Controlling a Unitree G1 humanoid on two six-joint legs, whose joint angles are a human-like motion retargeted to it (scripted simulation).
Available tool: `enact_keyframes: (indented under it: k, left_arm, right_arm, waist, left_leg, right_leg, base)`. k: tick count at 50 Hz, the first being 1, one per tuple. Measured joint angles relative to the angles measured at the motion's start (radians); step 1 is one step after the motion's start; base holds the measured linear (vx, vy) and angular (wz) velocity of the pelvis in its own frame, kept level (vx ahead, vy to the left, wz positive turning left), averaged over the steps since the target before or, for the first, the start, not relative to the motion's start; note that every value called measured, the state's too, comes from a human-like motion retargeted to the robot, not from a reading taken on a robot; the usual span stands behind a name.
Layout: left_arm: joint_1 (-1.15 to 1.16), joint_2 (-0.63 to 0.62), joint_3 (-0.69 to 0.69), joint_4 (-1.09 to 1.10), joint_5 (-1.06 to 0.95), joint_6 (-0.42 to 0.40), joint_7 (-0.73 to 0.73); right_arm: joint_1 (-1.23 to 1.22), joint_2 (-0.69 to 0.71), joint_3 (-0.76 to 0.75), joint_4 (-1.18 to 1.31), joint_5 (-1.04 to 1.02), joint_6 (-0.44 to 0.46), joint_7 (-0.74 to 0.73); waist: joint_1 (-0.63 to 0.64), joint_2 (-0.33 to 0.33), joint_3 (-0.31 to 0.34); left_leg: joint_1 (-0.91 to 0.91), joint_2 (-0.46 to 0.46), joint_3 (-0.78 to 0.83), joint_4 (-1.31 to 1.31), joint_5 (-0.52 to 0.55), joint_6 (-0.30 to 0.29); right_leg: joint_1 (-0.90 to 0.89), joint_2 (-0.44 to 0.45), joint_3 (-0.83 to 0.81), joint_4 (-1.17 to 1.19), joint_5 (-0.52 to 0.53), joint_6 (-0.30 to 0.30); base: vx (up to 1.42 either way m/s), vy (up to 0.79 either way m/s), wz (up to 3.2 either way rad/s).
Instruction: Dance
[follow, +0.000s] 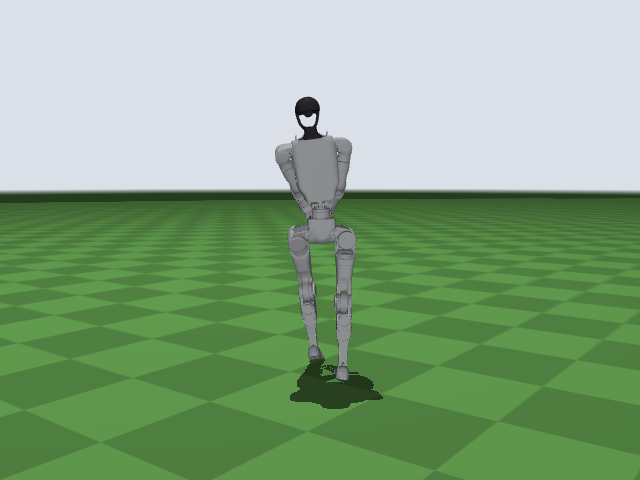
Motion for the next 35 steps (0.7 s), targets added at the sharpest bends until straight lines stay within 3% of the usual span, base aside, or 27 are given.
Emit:
enact_keyframes:
  k: [2,3,5,6,10,14,17,21,23,26,27,30,32,35]
  left_arm:
    - [-0.045,0.065,0.015,0.047,0.054,0.02,-0.158]
    - [-0.044,0.094,0.037,0.041,0.068,0.021,-0.168]
    - [-0.021,0.13,0.117,0.009,0.086,-0.001,-0.095]
    - [0.002,0.134,0.175,-0.034,0.084,-0.019,-0.024]
    - [0.161,0.054,0.455,-0.409,0.015,-0.104,0.26]
    - [0.289,0.02,0.641,-0.964,-0.233,-0.178,0.283]
    - [0.338,0.179,0.727,-1.361,-0.389,-0.253,0.398]
    - [0.333,0.597,0.928,-1.597,-0.411,-0.372,0.633]
    - [0.282,0.841,1.045,-1.512,-0.299,-0.418,0.7]
    - [0.169,1.251,1.108,-1.1,-0.107,-0.525,0.813]
    - [0.125,1.371,1.111,-0.925,-0.054,-0.567,0.846]
    - [-0.023,1.569,1.134,-0.403,0.104,-0.695,0.841]
    - [-0.035,1.618,1.144,-0.176,0.104,-0.675,0.814]
    - [-0.026,1.581,1.198,-0.108,0.082,-0.638,0.85]
  right_arm:
    - [-0.094,0.018,0.081,0.141,0.009,0.046,-0.026]
    - [-0.107,0.041,0.074,0.158,-0.013,0.034,0.006]
    - [-0.09,0.097,-0.007,0.12,-0.046,0.006,0.062]
    - [-0.078,0.117,-0.06,0.059,-0.036,-0.021,0.108]
    - [-0.025,0.172,-0.262,-0.333,0.096,-0.054,0.268]
    - [0.087,0.082,-0.443,-0.798,0.227,-0.068,0.263]
    - [0.153,-0.108,-0.631,-1.057,0.218,-0.133,0.161]
    - [0.169,-0.424,-1.028,-1.121,0.149,-0.181,-0.008]
    - [0.171,-0.598,-1.187,-1.02,0.071,-0.236,-0.093]
    - [0.13,-0.912,-1.347,-0.68,-0.105,-0.339,-0.195]
    - [0.117,-1.031,-1.388,-0.535,-0.153,-0.364,-0.211]
    - [0.073,-1.419,-1.437,-0.024,-0.205,-0.368,-0.181]
    - [0.05,-1.594,-1.425,0.244,-0.204,-0.296,-0.098]
    - [-0.057,-1.587,-1.401,0.345,-0.255,-0.188,-0.082]
  waist:
    - [-0.071,0.003,-0.003]
    - [-0.1,0.011,0.006]
    - [-0.101,0.032,0.034]
    - [-0.08,0.027,0.048]
    - [-0.045,-0.046,0.051]
    - [0.018,-0.072,0.022]
    - [0.022,-0.095,0.026]
    - [0.017,-0.105,-0.013]
    - [0.019,-0.104,-0.017]
    - [0.008,-0.08,-0.006]
    - [0.004,-0.06,-0.004]
    - [0.021,0.042,-0.021]
    - [0.035,0.077,-0.055]
    - [-0.008,0.111,-0.095]
  left_leg:
    - [-0.029,-0.023,-0.078,0.057,0.0,-0.072]
    - [-0.057,-0.032,-0.09,0.125,0.0,-0.086]
    - [-0.109,-0.004,0.001,0.262,0.0,-0.088]
    - [-0.136,-0.035,-0.006,0.322,0.0,-0.074]
    - [-0.249,-0.127,0.039,0.545,-0.055,0.04]
    - [-0.249,-0.077,0.014,0.772,-0.154,0.209]
    - [-0.177,-0.008,-0.043,0.772,-0.224,0.279]
    - [-0.07,0.15,-0.072,0.533,-0.311,0.27]
    - [0.021,0.225,-0.049,0.361,-0.324,0.248]
    - [0.188,0.288,-0.054,0.071,-0.237,0.156]
    - [0.241,0.308,-0.062,-0.015,-0.209,0.099]
    - [0.36,0.347,-0.079,-0.176,-0.208,-0.171]
    - [0.344,0.344,0.023,-0.164,-0.29,-0.166]
    - [0.303,0.316,0.084,-0.119,-0.379,-0.11]
  right_leg:
    - [-0.016,-0.001,0.012,0.015,-0.008,0.017]
    - [-0.019,-0.001,0.0,0.028,-0.016,0.024]
    - [-0.016,0.006,-0.031,0.046,-0.031,0.019]
    - [-0.022,-0.011,-0.04,0.055,-0.036,0.019]
    - [-0.102,-0.138,-0.065,0.12,-0.065,0.047]
    - [-0.111,-0.177,-0.05,0.171,-0.087,0.062]
    - [-0.076,-0.208,-0.042,0.154,-0.078,0.095]
    - [-0.079,-0.229,-0.032,0.099,-0.048,0.112]
    - [-0.051,-0.236,-0.039,0.066,-0.029,0.123]
    - [0.006,-0.244,-0.063,0.025,-0.011,0.145]
    - [0.019,-0.242,-0.067,0.017,-0.007,0.154]
    - [0.028,-0.223,-0.04,0.005,0.001,0.185]
    - [0.011,-0.25,0.003,0.001,0.015,0.189]
    - [-0.002,-0.293,-0.04,0.013,0.036,0.166]
  base:
    - [-0.07,-0.03,0.01]
    - [-0.09,0.03,0.5]
    - [-0.15,0.11,0.59]
    - [-0.24,0.17,0.43]
    - [-0.11,0.12,0.7]
    - [0.46,0.04,0.17]
    - [0.27,0.04,0.0]
    - [0.11,0.0,0.09]
    - [0.43,0.04,0.2]
    - [0.34,0.13,0.09]
    - [0.35,0.36,-0.17]
    - [0.49,0.57,-0.69]
    - [0.62,0.62,-0.68]
    - [0.55,0.45,0.2]
